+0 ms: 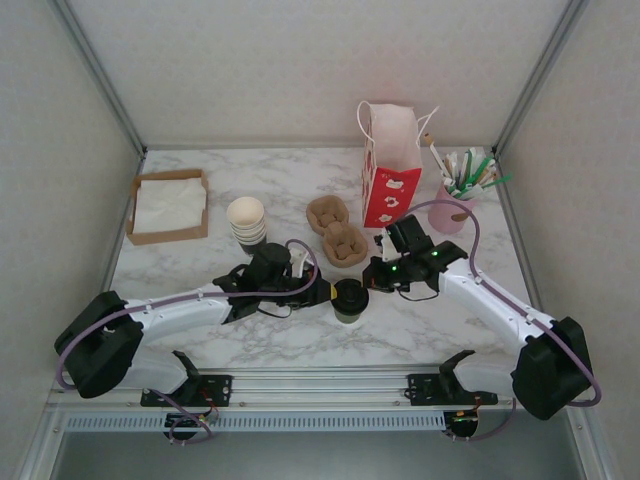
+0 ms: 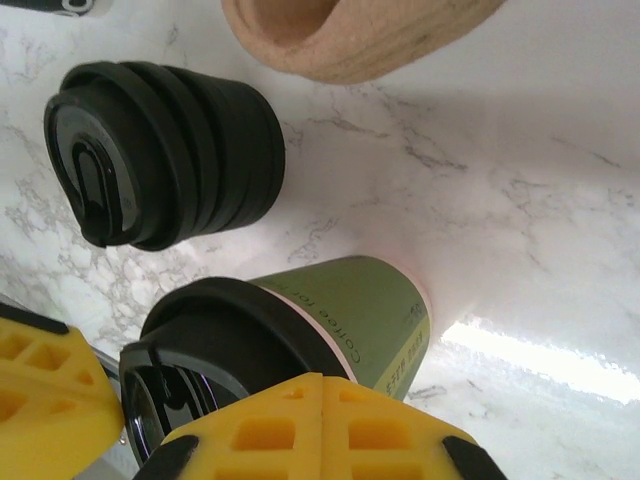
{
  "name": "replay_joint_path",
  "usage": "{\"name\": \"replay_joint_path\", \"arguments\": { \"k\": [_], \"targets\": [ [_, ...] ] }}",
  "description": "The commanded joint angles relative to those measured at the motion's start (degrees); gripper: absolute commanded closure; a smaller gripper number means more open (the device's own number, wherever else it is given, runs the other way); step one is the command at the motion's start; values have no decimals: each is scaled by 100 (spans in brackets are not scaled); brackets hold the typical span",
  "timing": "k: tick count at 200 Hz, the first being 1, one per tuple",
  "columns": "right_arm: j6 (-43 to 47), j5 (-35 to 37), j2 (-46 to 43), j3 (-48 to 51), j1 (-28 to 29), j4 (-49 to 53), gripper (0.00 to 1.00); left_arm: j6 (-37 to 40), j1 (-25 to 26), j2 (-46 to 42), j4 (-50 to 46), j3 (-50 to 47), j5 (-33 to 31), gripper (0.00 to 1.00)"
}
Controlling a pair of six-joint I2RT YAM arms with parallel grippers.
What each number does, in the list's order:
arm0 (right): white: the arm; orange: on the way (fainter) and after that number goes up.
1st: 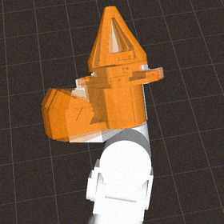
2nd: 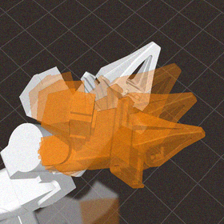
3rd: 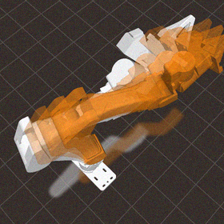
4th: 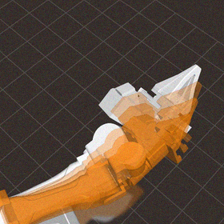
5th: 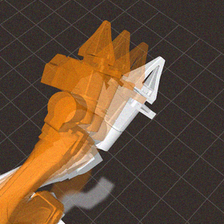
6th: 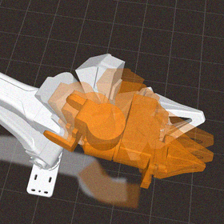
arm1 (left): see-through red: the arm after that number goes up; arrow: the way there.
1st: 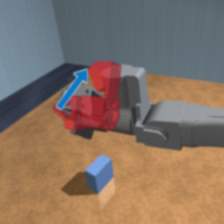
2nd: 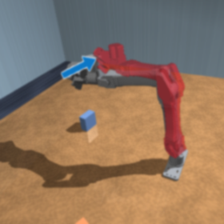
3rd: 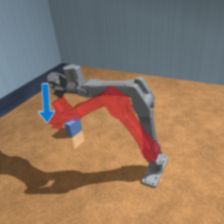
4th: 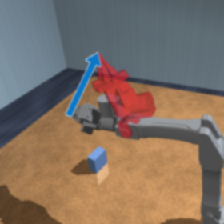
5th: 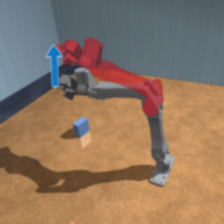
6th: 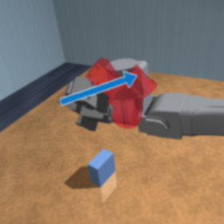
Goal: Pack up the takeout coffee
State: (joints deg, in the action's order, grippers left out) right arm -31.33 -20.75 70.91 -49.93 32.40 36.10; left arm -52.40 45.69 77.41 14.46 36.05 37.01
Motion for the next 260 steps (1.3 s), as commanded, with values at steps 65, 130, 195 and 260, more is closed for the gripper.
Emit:
{"name": "replay_joint_path", "arguments": {
  "k": [65, 130, 195, 260],
  "targets": [
    [80, -32, 353, 73, 90, 190, 100, -21, 159, -34, -216, 14, -207, 100],
    [244, 408, 414, -667, 80, 666, 100, 19, 185, -221, -525, 261, -331, 100],
    [112, 830, -68, -701, 80, 1184, 100, 243, 185, -413, -1103, 609, -458, 100],
    [-165, 10, -394, -112, 76, 791, 100, 653, 186, -5, -1527, 1330, -467, 100]
  ]
}}
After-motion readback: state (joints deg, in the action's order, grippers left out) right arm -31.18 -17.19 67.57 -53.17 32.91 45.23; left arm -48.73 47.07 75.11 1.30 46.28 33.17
